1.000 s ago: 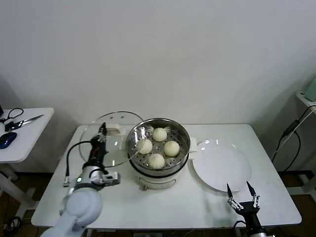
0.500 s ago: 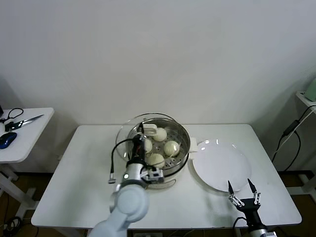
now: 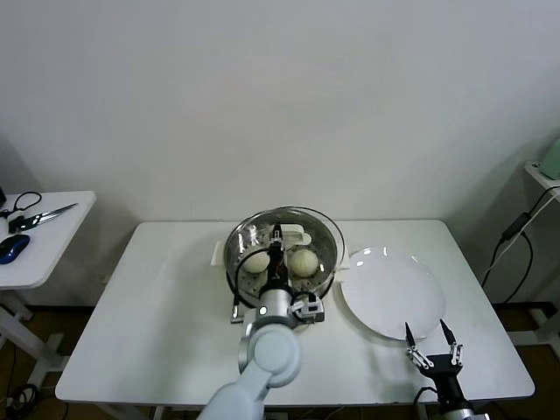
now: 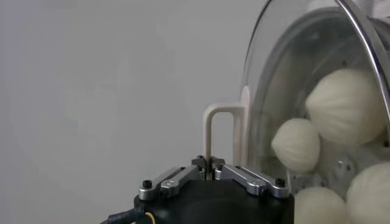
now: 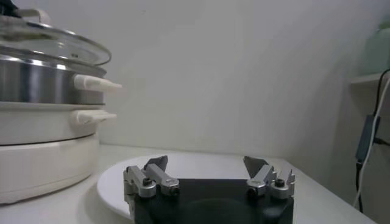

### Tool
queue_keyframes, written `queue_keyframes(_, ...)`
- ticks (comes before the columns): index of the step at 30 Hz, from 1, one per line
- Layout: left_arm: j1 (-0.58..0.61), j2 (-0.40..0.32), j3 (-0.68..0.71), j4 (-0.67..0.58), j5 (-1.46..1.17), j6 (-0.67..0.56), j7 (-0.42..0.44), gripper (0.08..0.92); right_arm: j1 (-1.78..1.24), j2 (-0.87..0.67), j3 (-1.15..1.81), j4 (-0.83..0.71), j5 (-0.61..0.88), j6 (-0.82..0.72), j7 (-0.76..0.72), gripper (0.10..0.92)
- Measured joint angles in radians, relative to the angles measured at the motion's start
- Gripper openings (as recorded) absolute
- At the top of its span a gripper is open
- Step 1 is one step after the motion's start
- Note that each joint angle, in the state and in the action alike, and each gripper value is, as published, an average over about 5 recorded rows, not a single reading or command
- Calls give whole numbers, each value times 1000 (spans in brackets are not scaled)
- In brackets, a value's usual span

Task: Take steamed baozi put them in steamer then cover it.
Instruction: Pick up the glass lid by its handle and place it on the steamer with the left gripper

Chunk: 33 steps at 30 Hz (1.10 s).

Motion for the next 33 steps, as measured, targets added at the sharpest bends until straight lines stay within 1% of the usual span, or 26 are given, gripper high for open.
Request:
queue_keyframes(8,9,-14,-12,43,41,-5,-13,133,-3,2,-1,-2,1,9,1,823)
queue_keyframes(26,5,-16,-31,71,76,-11,-15,136,-17,5,-12,-4,0,26,-2,823)
queue_keyframes(29,6,-13,-30,66,72,-11,-15,183,-18,4,-11,1,0,25,-4,823)
queue_keyframes(33,14,-1,-23,46,46,-3,-7,294,-17,1,-9,5,3,20,-4,823)
